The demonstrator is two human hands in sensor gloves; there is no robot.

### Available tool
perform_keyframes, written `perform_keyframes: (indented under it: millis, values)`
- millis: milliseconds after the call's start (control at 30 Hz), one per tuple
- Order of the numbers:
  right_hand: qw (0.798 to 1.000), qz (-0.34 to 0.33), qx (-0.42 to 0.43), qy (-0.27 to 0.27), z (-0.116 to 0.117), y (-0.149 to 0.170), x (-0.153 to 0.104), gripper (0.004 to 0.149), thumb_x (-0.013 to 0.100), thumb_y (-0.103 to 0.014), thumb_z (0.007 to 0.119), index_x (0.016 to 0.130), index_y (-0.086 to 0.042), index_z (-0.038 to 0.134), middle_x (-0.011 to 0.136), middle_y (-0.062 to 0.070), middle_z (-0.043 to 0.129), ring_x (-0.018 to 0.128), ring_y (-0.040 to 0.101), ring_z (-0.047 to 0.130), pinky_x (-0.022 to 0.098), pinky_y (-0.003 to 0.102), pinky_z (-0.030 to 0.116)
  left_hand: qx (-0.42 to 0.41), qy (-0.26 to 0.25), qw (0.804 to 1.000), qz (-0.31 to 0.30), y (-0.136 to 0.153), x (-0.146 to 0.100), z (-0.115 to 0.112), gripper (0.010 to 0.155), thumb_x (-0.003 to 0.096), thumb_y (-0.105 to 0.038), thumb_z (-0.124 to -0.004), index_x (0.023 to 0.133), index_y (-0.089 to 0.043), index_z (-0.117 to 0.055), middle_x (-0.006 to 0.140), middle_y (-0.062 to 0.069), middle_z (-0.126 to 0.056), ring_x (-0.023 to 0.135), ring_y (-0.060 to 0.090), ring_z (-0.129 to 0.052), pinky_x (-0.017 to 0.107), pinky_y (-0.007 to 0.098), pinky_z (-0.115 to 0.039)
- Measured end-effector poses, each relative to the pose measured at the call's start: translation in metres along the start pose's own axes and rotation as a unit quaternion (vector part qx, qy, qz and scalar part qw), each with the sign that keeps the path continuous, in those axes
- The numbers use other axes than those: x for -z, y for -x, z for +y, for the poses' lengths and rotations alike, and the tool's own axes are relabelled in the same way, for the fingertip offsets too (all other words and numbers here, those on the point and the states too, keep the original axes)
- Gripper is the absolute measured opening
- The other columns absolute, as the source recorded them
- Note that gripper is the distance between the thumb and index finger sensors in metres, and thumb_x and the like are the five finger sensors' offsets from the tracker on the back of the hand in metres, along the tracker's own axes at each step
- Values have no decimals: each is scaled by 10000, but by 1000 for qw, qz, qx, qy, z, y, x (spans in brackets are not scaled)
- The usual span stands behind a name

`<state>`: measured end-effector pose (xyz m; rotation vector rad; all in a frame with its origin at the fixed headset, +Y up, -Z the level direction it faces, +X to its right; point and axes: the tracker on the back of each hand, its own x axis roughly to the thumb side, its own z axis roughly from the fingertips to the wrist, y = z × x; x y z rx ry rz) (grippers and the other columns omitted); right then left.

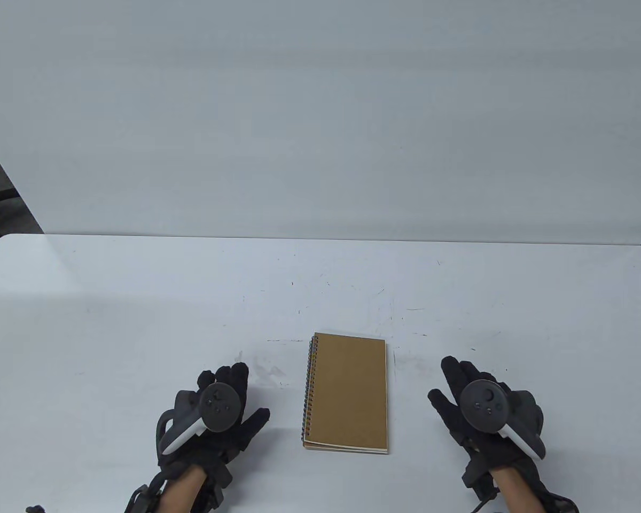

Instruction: Flip notebook to front cover facing up

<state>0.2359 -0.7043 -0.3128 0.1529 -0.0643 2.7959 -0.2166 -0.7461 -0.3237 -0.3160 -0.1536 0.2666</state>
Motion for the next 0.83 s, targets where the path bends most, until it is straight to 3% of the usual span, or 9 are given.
perform_keyframes:
  millis: [200, 533, 833]
  values:
    - [1000, -16, 17, -6, 8, 19, -6, 691, 576, -527, 621, 1112, -107, 508, 1145, 294, 596, 955, 620, 613, 609, 797, 432, -8, 5, 1000, 4, 3, 2, -2, 912, 542, -689, -476, 1095, -242, 96, 1221, 199, -62, 1097, 558, -40, 637, 815, -155]
    - [996, -51, -72, -7, 15, 5, -10, 685, 572, -523, 619, 1105, -105, 523, 1129, 295, 626, 949, 593, 644, 609, 795, 438, -4, 22, 1000, 2, 0, 5, -7, 909, 543, -684, -479, 1095, -244, 93, 1217, 201, -57, 1094, 553, -31, 638, 811, -148]
    - [996, -44, -81, -18, 20, 6, -9, 678, 572, -517, 620, 1102, -103, 531, 1122, 291, 639, 944, 587, 655, 608, 795, 438, -2, 28, 1000, 6, 1, 6, -8, 908, 545, -679, -484, 1097, -239, 88, 1215, 204, -64, 1090, 554, -30, 638, 810, -146]
